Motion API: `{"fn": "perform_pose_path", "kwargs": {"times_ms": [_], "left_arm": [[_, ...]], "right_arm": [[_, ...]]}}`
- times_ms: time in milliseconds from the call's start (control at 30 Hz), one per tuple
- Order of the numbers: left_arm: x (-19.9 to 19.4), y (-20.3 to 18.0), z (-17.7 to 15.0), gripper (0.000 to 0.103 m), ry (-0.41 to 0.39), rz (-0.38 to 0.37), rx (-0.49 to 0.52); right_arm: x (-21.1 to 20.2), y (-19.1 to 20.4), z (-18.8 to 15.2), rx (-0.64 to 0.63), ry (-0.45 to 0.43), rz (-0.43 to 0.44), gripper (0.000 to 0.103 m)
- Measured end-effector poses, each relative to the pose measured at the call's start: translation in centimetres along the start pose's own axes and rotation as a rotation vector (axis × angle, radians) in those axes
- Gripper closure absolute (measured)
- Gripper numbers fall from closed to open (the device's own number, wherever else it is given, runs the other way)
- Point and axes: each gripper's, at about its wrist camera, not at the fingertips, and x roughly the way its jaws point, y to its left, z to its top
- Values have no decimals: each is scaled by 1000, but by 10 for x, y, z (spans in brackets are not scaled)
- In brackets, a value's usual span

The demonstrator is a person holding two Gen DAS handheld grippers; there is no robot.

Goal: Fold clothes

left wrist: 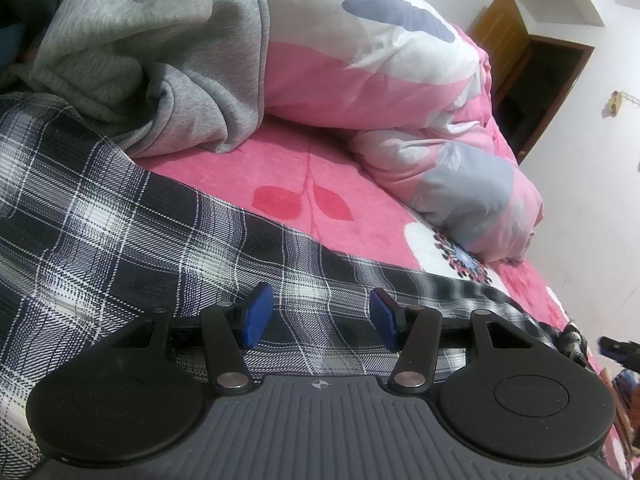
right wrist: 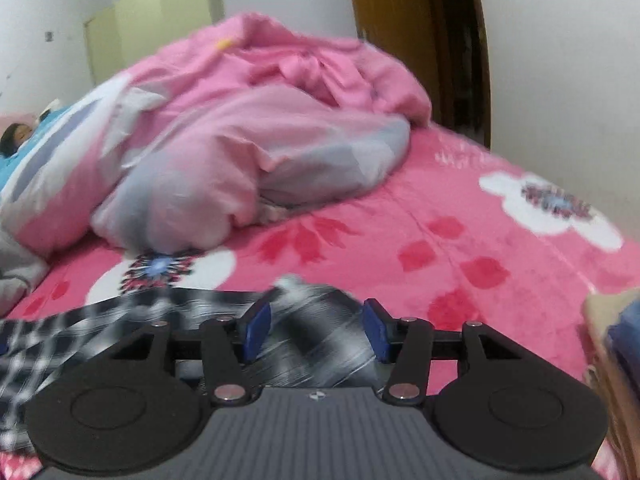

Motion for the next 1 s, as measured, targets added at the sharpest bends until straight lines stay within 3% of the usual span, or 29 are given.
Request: {"fn": "perform_pose_path", "kwargs": {"times_ms": [100, 167, 200, 233, 267, 300, 333, 433, 600, 700, 767, 800, 867, 900, 1000], "left_arm": [[0, 1, 0, 49, 0, -4, -4], [0, 1, 0, 49, 1, -6, -7], [0, 1, 1, 49, 1, -7, -8], [0, 2, 1, 49, 1, -7, -9], [0, 2, 1, 49, 1, -8, -10], [0, 2, 1, 49, 1, -7, -10], [0, 2, 1, 49, 1, -7, -10], [0, 2, 1, 49, 0, -7, -11], [0, 2, 1, 49, -2, -9, -15], [0, 3, 1, 49, -3, -9, -16], [0, 3, 1, 49, -4, -9, -18], [0, 3, 1, 49, -4, -10, -19], [0, 3, 1, 49, -5, -11, -22], [0, 3, 1, 49, -5, -12, -23], [1, 3, 1, 49, -5, -12, -24]], "right_arm": [[30, -21, 4, 22, 73, 11, 46], [43, -29, 3, 59, 131, 73, 49], [45, -30, 3, 69, 149, 111, 58], [42, -28, 2, 67, 149, 152, 76], [37, -24, 2, 54, 139, 192, 85], [30, -20, 1, 30, 117, 208, 97], [20, -15, 0, 3, 85, 208, 100], [-16, -7, 0, -8, -32, 177, 102], [-74, -25, -6, 165, -254, 101, 103], [-75, -41, -10, 244, -229, 68, 103], [-61, -47, -10, 256, -153, 85, 101], [-51, -45, -9, 245, -110, 81, 96], [-31, -37, -6, 202, -58, 78, 63], [-22, -32, -5, 181, -49, 77, 41], [4, -12, -2, 68, -17, 55, 39]]}}
